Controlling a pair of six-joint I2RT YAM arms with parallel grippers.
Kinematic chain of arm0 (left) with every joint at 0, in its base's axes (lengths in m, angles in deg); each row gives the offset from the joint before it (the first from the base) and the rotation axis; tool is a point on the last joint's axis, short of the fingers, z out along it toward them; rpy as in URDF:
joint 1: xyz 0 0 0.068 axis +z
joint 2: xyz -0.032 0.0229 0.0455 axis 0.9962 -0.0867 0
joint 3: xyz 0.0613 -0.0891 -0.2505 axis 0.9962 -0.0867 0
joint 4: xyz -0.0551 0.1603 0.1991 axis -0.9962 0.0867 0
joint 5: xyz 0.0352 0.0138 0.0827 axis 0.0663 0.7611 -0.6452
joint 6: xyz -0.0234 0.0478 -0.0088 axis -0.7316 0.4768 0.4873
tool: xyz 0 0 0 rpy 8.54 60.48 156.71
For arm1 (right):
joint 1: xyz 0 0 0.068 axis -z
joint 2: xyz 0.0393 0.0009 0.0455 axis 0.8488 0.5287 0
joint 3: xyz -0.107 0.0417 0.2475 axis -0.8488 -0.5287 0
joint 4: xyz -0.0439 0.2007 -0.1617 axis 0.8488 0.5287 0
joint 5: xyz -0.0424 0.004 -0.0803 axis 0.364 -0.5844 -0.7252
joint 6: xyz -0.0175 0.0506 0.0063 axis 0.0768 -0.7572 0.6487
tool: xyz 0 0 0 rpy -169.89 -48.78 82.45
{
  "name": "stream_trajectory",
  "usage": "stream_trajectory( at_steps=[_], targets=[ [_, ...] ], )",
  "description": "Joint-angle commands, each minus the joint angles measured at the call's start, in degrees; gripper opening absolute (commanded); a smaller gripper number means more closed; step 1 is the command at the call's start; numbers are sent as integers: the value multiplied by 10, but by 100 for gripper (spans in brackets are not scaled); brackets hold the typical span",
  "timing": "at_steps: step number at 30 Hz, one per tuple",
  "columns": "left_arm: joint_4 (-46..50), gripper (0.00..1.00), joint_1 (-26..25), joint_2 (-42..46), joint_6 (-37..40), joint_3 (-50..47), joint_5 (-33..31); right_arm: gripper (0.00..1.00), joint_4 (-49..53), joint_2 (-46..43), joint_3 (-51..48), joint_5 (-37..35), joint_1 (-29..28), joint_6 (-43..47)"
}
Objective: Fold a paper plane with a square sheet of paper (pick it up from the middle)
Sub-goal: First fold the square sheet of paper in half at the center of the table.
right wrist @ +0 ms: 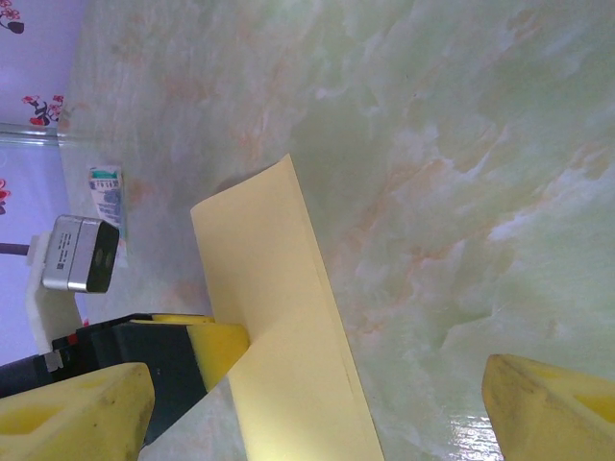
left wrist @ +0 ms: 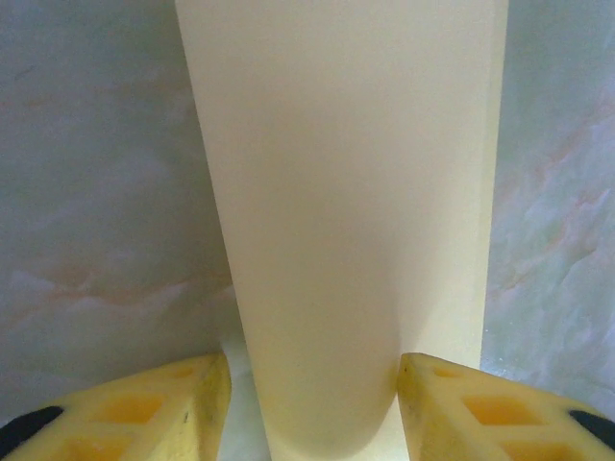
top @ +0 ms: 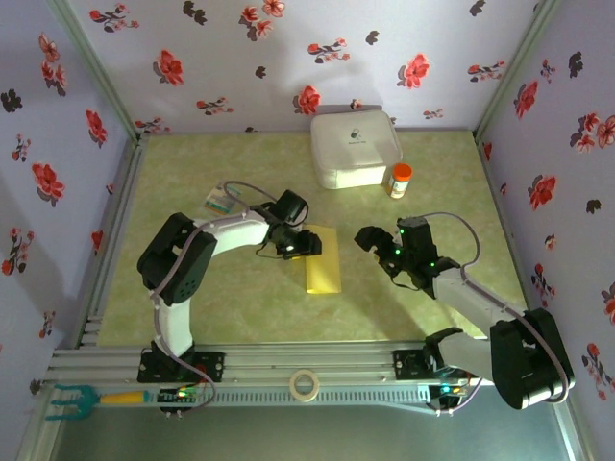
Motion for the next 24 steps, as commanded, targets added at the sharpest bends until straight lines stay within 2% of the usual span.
stream_trajectory(
  at_steps=[1, 7, 24],
  targets=[
    [30, 51, 3, -24, 19, 16, -9, 89, -10, 5, 1, 5, 2, -6],
    [36, 54, 3, -34, 18, 21, -18, 89, -10, 7, 0, 5, 2, -7],
    [82, 53, -5, -67, 25, 44, -58, 90, -8, 10, -2, 3, 1, -7]
  ],
)
